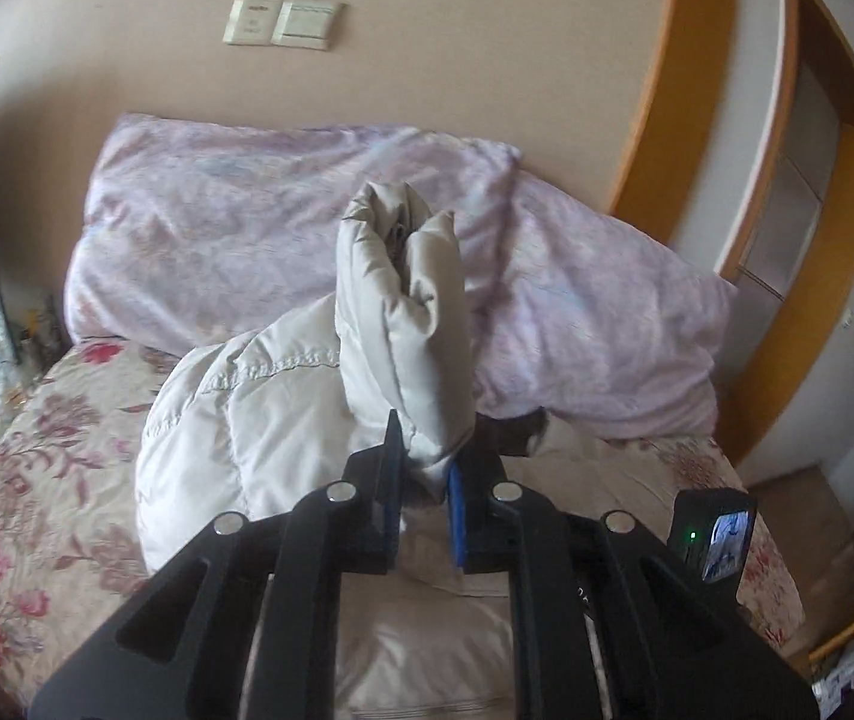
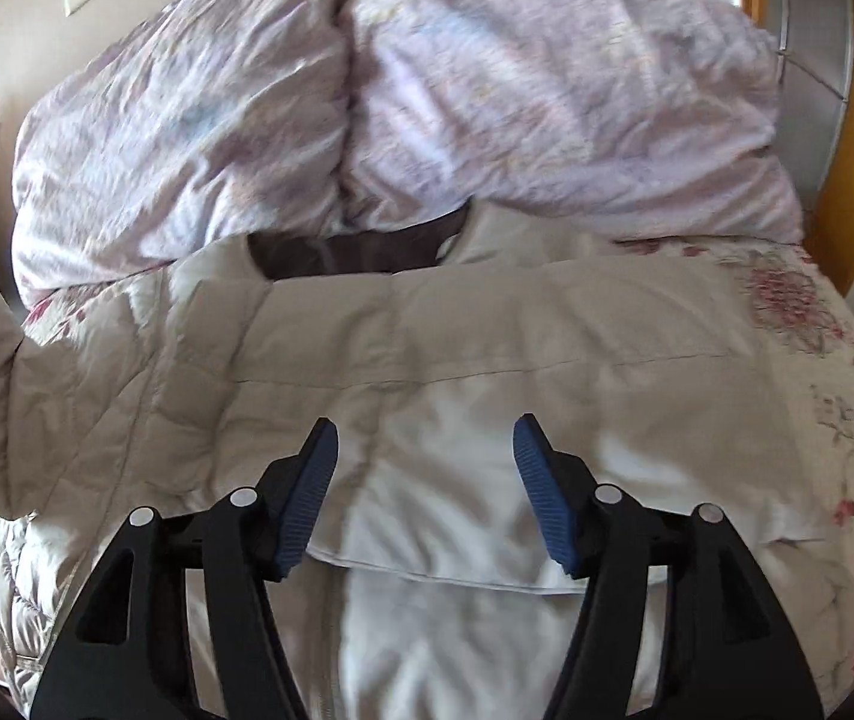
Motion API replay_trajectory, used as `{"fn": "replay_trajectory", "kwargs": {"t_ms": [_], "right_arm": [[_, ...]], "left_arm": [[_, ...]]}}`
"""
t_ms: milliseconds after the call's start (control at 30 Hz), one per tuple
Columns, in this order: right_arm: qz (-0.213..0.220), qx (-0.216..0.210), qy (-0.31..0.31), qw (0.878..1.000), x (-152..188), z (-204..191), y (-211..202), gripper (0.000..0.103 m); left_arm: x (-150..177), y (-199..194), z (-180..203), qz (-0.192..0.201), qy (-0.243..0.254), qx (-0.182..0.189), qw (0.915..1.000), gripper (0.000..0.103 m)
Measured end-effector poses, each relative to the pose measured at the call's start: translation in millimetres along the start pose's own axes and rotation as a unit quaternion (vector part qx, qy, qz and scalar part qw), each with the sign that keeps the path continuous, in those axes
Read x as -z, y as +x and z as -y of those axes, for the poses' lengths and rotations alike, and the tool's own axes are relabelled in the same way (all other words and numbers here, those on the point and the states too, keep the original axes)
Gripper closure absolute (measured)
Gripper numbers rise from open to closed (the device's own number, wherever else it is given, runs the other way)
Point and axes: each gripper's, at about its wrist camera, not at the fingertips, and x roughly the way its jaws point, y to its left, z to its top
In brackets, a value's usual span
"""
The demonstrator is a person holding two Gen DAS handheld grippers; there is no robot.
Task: Fold large clothes
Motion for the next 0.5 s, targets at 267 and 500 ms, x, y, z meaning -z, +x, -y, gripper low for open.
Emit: {"fn": "replay_trajectory", "kwargs": {"t_ms": [267,500], "right_arm": [[0.023,0.059,0.053,0.997,4.5,79.8,-19.9,0.039],[0.034,0.056,0.058,0.996,5.1,94.5,-29.9,0.039]], "left_arm": [[64.2,90.0,86.6,-0.116,0.065,0.066,0.9890,0.084],[98.4,87.5,97.9,-0.138,0.097,0.123,0.9780,0.030]]}}
